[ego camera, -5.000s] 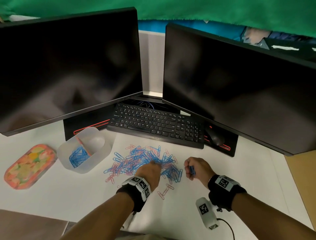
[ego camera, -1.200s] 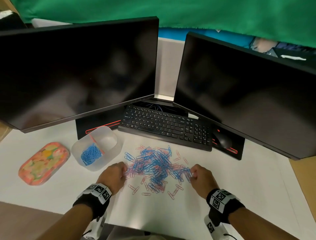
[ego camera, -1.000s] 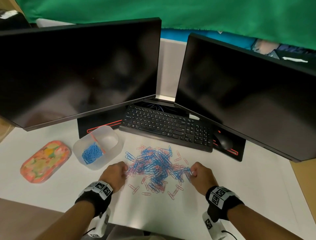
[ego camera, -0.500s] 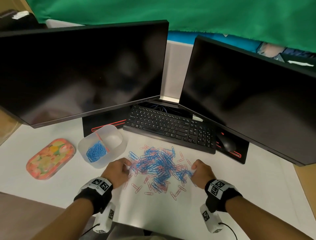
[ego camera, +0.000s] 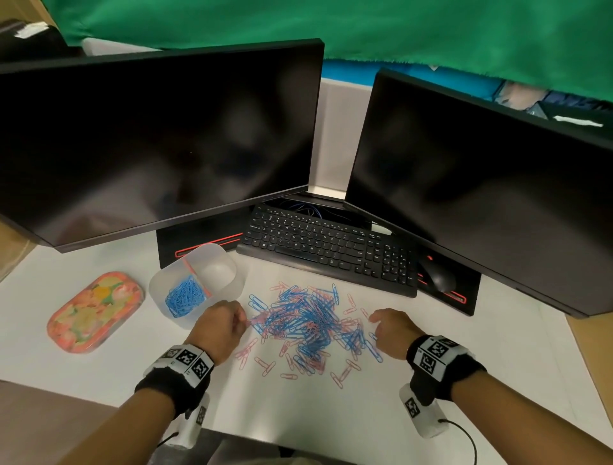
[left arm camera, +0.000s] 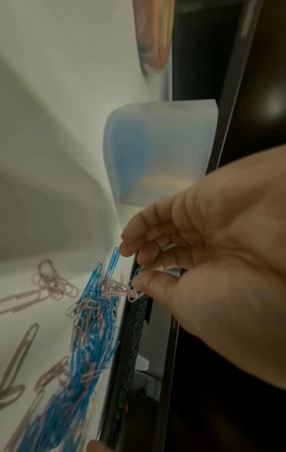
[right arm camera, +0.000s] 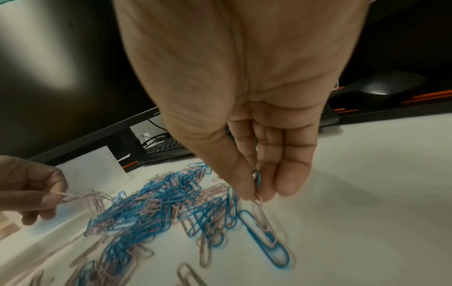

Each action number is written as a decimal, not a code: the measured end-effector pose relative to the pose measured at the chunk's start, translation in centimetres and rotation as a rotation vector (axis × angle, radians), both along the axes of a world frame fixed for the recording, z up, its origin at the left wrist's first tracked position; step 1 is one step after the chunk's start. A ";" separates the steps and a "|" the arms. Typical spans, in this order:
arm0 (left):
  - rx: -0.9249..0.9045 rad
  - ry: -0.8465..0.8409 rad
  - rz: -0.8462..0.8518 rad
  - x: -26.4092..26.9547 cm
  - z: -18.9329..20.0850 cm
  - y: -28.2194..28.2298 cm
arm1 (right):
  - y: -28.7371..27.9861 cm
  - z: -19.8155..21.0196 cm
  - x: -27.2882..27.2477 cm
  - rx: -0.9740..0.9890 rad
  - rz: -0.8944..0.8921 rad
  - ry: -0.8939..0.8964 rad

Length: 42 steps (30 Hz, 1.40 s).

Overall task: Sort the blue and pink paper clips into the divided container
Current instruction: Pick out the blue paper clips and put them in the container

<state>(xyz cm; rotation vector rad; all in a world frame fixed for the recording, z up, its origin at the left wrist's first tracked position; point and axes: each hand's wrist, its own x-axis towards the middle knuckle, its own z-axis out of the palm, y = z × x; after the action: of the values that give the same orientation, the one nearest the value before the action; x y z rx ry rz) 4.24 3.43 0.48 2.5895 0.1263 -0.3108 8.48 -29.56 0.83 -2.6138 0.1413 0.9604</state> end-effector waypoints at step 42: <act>-0.363 0.210 0.035 2.1 -1.0 -7.9 | 0.1 -1.3 -3.8 0.047 -0.018 -0.223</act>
<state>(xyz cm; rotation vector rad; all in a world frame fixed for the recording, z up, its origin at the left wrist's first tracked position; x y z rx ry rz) 6.33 -4.43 -0.51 2.1896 0.1727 -0.5401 4.65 -29.41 -0.51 -2.6483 0.0845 0.6519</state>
